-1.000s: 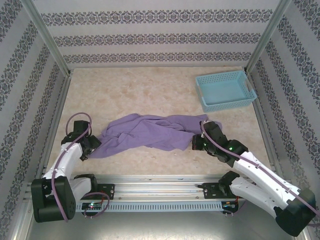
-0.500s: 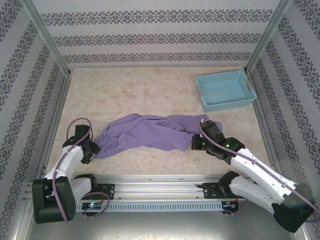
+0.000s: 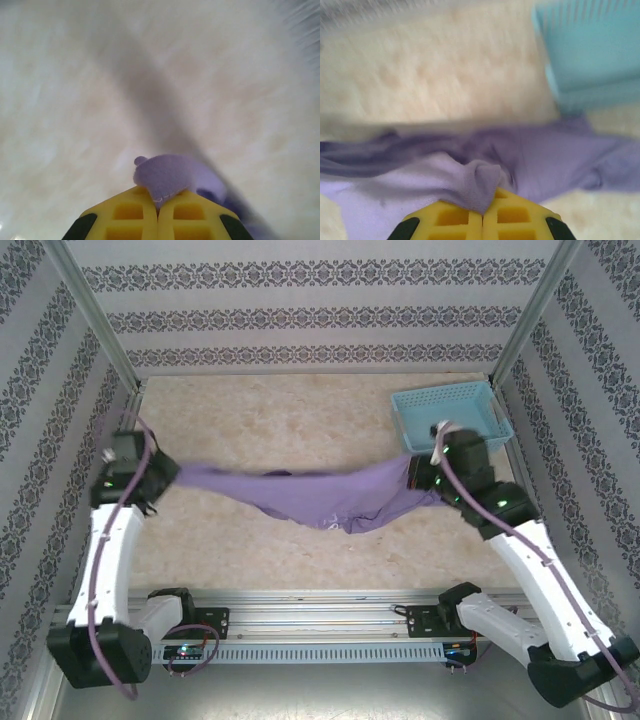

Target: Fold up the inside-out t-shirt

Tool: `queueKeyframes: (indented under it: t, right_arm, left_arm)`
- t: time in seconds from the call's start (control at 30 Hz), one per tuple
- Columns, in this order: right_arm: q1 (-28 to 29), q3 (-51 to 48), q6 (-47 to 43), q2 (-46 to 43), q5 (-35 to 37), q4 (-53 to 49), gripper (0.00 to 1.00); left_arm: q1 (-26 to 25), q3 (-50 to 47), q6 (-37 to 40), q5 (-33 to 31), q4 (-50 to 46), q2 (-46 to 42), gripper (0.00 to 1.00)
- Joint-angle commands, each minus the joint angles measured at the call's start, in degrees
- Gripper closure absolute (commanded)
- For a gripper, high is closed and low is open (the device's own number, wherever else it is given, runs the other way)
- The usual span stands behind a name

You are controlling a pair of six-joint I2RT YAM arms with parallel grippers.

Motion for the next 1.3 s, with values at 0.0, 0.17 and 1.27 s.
queueKeyframes:
  t: [0.0, 0.17, 1.27]
  right_arm:
    - [-1.56, 15.34, -6.82, -0.11, -0.16, -5.12, 1.0]
    - [-1.54, 19.19, -4.76, 0.14, -8.01, -4.44, 1.0]
    - [2.66, -7.65, -4.97, 32.17, 0.51, 6.77, 0.58]
  left_arm:
    - [-0.3, 15.33, 3.07, -7.53, -7.83, -5.66, 1.0]
    - [-0.25, 16.93, 3.58, -13.66, -6.14, -10.57, 1.0]
    - [-0.24, -16.65, 7.44, 3.51, 10.22, 15.74, 1.0]
